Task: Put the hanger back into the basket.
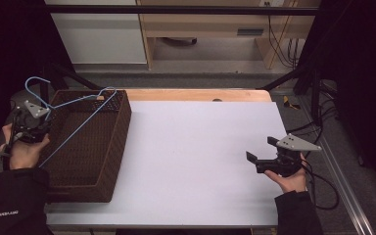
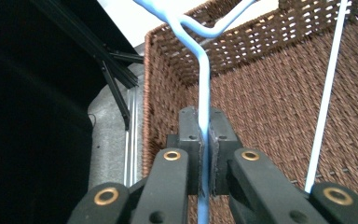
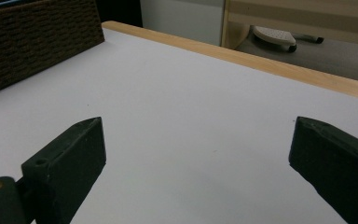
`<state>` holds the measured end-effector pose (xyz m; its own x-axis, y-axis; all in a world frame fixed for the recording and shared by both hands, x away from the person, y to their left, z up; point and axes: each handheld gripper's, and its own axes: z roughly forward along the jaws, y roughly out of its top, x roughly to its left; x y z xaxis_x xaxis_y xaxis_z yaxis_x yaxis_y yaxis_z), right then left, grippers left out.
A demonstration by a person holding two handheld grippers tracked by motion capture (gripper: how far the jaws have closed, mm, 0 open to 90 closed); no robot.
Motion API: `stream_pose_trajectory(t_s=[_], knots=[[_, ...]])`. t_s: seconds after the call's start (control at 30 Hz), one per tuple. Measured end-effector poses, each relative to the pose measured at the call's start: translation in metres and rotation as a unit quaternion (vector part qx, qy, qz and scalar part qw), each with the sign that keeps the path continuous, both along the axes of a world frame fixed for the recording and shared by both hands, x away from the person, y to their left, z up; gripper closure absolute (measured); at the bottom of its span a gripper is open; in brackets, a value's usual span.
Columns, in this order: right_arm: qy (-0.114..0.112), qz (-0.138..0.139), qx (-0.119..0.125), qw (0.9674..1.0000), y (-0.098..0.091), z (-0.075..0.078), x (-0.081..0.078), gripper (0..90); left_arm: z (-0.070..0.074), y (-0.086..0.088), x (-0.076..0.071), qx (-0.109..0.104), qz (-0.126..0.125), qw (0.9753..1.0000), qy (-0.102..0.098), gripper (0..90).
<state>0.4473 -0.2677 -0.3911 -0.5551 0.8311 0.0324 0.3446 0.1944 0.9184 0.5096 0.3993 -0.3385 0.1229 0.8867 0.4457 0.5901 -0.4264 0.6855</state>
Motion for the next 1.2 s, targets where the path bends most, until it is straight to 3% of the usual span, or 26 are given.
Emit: stream_pose_trajectory(t_s=[0.3, 0.47, 0.73, 0.87, 0.97, 1.2], knots=[[0.0, 0.0, 0.0, 1.0, 0.0, 0.0, 0.0, 4.3, -0.022, -0.008, 0.006, 0.011, 0.002, 0.9996, 0.027, 86.7], [-0.001, 0.001, 0.0, 1.0, 0.0, 0.0, 0.0, 4.3, -0.033, -0.013, 0.009, 0.013, -0.002, 0.9985, 0.053, 86.6], [0.0, 0.0, 0.0, 1.0, 0.001, 0.0, 0.0, 4.3, -0.046, -0.017, 0.012, 0.02, -0.011, 0.9947, 0.1, 86.3], [0.0, 0.0, 0.001, 1.0, 0.001, 0.0, 0.0, 4.3, -0.052, -0.015, 0.013, 0.008, -0.011, 0.9927, 0.12, 85.9], [-0.001, 0.002, 0.001, 1.0, 0.001, 0.0, 0.0, 4.3, -0.051, -0.015, 0.012, 0.0, -0.014, 0.9933, 0.115, 80.1], [-0.003, 0.0, 0.002, 1.0, 0.0, 0.002, -0.002, 4.3, -0.033, -0.015, -0.001, -0.042, -0.027, 0.9966, 0.066, 65.3]])
